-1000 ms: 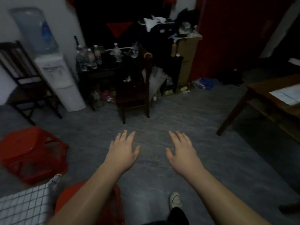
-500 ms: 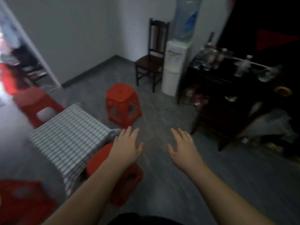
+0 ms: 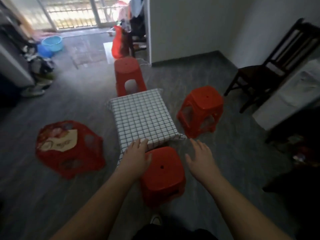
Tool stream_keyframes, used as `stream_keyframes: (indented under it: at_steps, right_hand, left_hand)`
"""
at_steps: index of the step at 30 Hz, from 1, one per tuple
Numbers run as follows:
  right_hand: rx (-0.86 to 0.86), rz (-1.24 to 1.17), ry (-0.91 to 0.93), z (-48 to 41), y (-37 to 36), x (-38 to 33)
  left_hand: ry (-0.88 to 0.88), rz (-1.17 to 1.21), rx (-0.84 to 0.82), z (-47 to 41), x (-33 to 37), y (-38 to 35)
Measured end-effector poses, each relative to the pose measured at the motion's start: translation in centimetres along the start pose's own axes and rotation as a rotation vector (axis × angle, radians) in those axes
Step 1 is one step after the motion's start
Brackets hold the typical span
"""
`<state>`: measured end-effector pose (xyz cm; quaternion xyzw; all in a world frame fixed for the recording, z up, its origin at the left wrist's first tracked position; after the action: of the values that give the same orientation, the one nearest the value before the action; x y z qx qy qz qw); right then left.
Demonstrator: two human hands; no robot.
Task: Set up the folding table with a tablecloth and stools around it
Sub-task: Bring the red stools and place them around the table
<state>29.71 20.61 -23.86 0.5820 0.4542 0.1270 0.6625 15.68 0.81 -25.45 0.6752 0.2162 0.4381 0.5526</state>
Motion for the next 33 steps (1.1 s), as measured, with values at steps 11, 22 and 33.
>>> stream_keyframes:
  at_steps: [11, 22, 33]
  right_hand:
    - [-0.386, 0.048, -0.025, -5.2, -19.9, 9.2]
    - [-0.513, -0.075, -0.214, -3.8, -43.5, 24.1]
    - [-0.370, -0.217, -0.138, -2.3, -42.5, 23.3]
  left_hand:
    - [0.360, 0.114, -0.224, -0.7, -7.9, -18.5]
    - [0.875, 0.340, -0.137, 1.9, -15.6, -43.7]
    - [0.817, 0.336, -0.026, 3.7, -14.6, -43.9]
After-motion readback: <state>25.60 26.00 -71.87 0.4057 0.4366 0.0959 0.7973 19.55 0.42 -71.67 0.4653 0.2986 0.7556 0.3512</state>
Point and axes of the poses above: each hand's wrist, its own z-axis away from the middle knuckle, its own y-axis out of the back of the hand, x = y × z, the point moved 7 cm from there along -z, towards the middle knuckle, and after that the axes turned 14 degrees about x, right-handed, at the moved point
